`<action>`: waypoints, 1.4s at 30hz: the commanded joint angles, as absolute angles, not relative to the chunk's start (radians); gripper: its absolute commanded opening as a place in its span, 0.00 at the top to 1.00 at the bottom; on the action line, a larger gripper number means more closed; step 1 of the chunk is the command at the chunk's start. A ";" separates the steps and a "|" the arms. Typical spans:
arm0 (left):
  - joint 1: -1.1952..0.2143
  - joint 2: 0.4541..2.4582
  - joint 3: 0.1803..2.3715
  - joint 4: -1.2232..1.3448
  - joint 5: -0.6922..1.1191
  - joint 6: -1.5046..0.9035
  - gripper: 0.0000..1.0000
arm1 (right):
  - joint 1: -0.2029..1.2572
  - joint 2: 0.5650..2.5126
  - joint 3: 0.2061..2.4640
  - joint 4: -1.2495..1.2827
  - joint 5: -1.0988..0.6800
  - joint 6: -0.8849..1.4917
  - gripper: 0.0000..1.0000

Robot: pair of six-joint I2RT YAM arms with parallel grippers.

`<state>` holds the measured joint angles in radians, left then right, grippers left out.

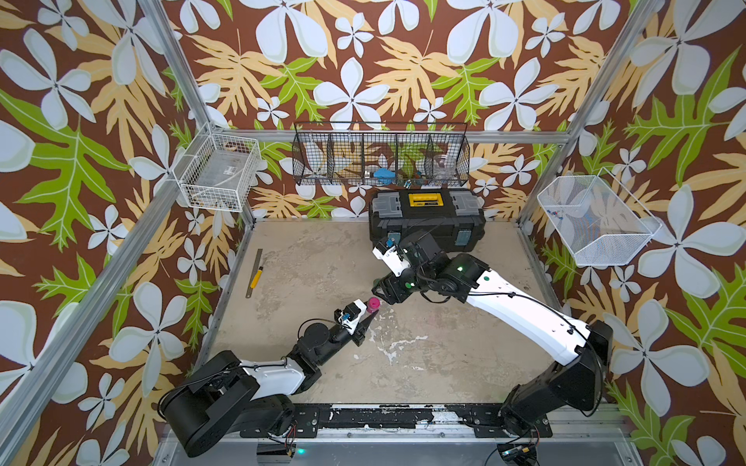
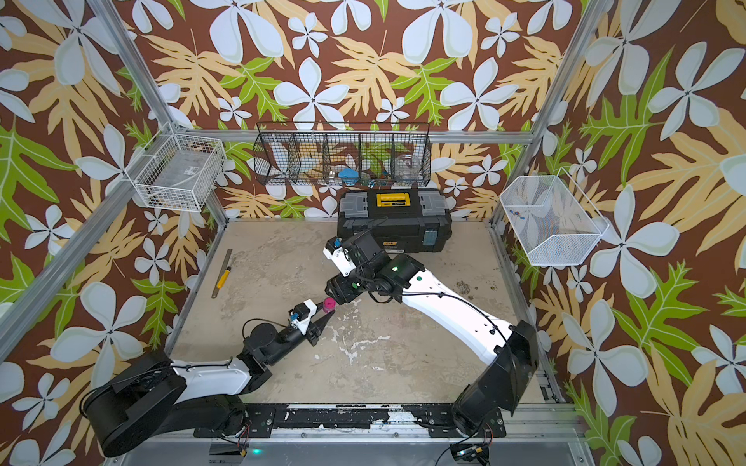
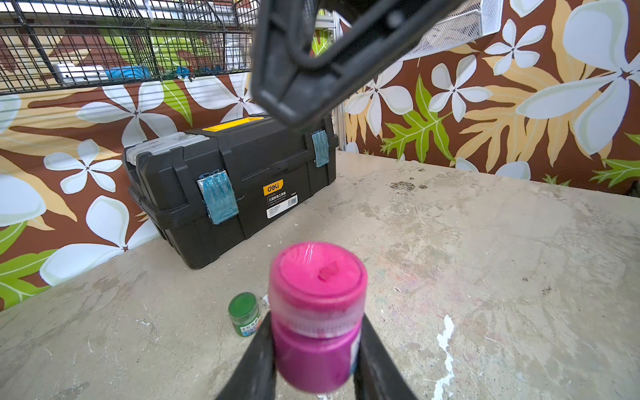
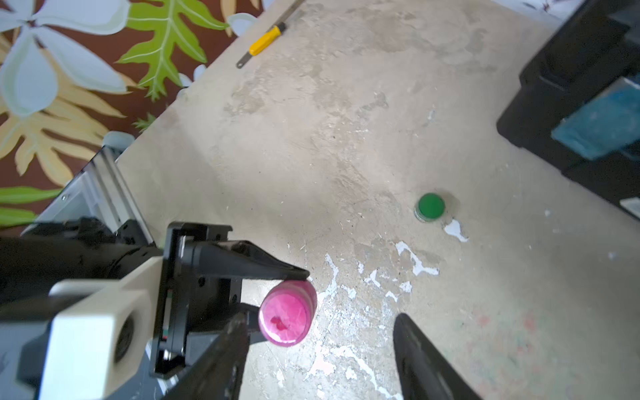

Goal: Close the paint jar lid
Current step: Screw the lid onto the paint jar.

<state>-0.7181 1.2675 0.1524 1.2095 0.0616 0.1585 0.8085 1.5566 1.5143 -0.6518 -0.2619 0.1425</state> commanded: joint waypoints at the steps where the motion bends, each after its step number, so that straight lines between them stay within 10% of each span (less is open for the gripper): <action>1: -0.720 1.264 0.158 1.243 0.072 0.155 0.97 | 0.808 1.491 1.443 -0.496 -0.440 -0.150 0.31; 14: -0.719 1.264 0.158 1.243 0.069 0.156 0.96 | 0.792 1.563 1.459 -0.680 -0.613 -0.714 0.30; 42: -0.719 1.259 0.155 1.244 0.064 0.159 0.96 | 0.765 1.719 1.571 -0.760 -0.516 -0.702 0.37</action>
<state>-0.7181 1.2621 0.1524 1.2125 0.0616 0.1585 0.7650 1.7115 1.5627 -0.7422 -0.5282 -0.7105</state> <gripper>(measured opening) 0.342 0.632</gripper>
